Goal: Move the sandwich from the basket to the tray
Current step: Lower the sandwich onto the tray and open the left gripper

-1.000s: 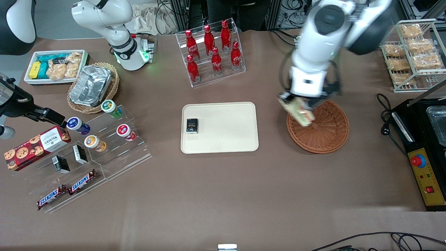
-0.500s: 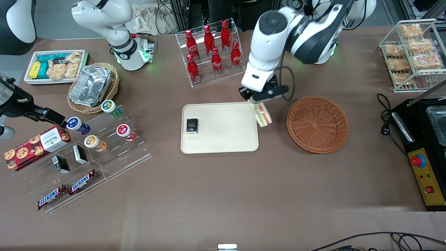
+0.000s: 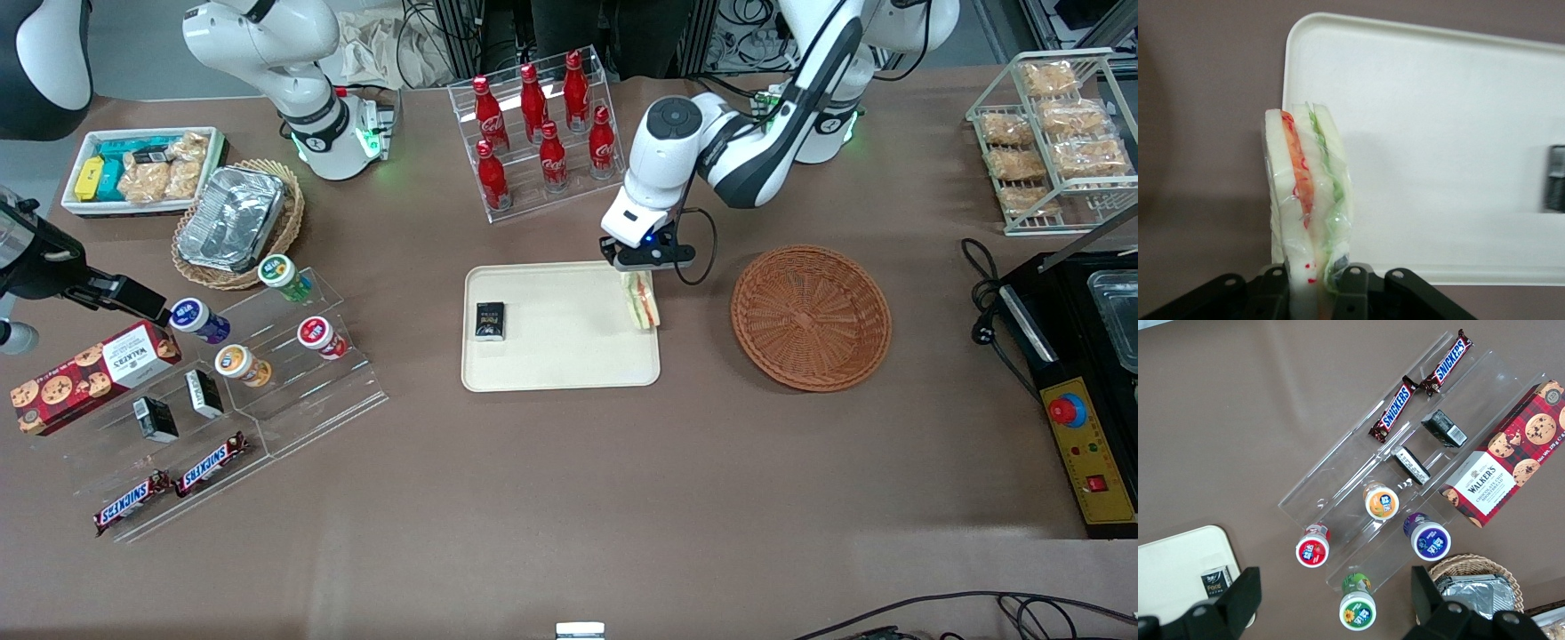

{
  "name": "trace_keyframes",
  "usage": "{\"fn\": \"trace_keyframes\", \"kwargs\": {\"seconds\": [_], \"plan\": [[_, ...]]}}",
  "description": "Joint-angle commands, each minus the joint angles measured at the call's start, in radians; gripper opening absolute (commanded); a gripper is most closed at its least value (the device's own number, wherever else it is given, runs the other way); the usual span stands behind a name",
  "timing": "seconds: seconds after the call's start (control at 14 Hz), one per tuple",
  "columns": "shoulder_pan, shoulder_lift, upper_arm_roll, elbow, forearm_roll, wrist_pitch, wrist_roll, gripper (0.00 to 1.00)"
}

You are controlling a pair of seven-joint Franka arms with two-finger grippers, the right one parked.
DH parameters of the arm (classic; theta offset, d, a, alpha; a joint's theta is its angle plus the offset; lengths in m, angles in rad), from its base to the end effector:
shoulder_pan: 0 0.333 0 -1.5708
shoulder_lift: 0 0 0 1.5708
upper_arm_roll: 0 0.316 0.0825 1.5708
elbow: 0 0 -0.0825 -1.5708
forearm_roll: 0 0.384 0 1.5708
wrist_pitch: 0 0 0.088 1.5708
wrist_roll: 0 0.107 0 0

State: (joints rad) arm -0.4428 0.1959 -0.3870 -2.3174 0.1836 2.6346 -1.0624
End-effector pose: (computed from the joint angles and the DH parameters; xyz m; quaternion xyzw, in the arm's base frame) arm 0.3579 -0.3987 0.2770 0.9964 0.0448 0.0520 0.0490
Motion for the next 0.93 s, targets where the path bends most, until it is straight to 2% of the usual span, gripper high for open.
{"fn": "trace_keyframes", "kwargs": {"seconds": [0.0, 0.5, 0.64, 0.71, 0.79, 0.86], "plan": [[0.003, 0.028, 0.01, 0.003, 0.078, 0.021, 0.015, 0.0], [-0.001, 0.123, 0.017, -0.011, 0.256, 0.177, 0.013, 0.0], [0.003, 0.132, 0.019, -0.008, 0.264, 0.183, 0.013, 0.0], [0.004, 0.145, 0.019, 0.007, 0.266, 0.183, 0.013, 0.36], [0.004, 0.158, 0.019, 0.022, 0.266, 0.183, 0.015, 0.99], [0.004, 0.16, 0.019, 0.027, 0.264, 0.182, 0.009, 1.0]]}}
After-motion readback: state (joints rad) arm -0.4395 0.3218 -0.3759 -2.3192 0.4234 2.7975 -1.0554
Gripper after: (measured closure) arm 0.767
